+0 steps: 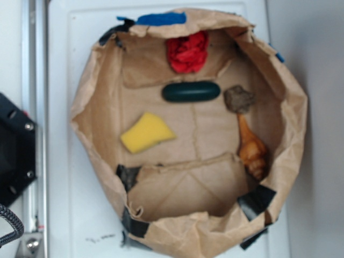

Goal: Grab the plastic pickle.

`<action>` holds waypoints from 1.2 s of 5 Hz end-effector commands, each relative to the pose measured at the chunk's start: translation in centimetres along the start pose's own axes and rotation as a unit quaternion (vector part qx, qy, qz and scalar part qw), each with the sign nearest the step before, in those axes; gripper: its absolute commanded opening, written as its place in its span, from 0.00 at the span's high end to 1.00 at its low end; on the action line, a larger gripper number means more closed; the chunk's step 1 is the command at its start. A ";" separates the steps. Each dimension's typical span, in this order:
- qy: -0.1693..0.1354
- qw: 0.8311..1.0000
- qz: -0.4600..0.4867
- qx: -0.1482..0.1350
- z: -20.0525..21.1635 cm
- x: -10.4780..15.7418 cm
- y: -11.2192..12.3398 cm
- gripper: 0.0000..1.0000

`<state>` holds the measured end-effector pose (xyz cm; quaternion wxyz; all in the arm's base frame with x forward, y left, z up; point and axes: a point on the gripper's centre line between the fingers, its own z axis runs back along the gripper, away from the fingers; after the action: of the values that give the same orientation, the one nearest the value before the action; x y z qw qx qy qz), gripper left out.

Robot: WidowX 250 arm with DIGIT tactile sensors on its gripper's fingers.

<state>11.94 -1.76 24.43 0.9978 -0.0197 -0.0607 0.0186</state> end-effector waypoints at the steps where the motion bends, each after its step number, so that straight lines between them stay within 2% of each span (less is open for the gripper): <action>1: 0.000 1.000 0.000 0.000 0.0 0.0 0.0 0.00; 2: -0.011 0.999 0.040 -0.023 -1.0 3.4 0.0 0.00; 4: -0.020 0.999 0.032 -0.029 -3.2 8.0 0.7 0.00; 5: 0.002 0.999 0.029 -0.044 -4.8 9.8 0.2 0.00; 6: 0.011 0.999 -0.007 -0.041 -7.3 11.8 0.8 0.00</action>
<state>23.91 -1.27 17.23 0.9980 -0.0606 -0.0206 0.0008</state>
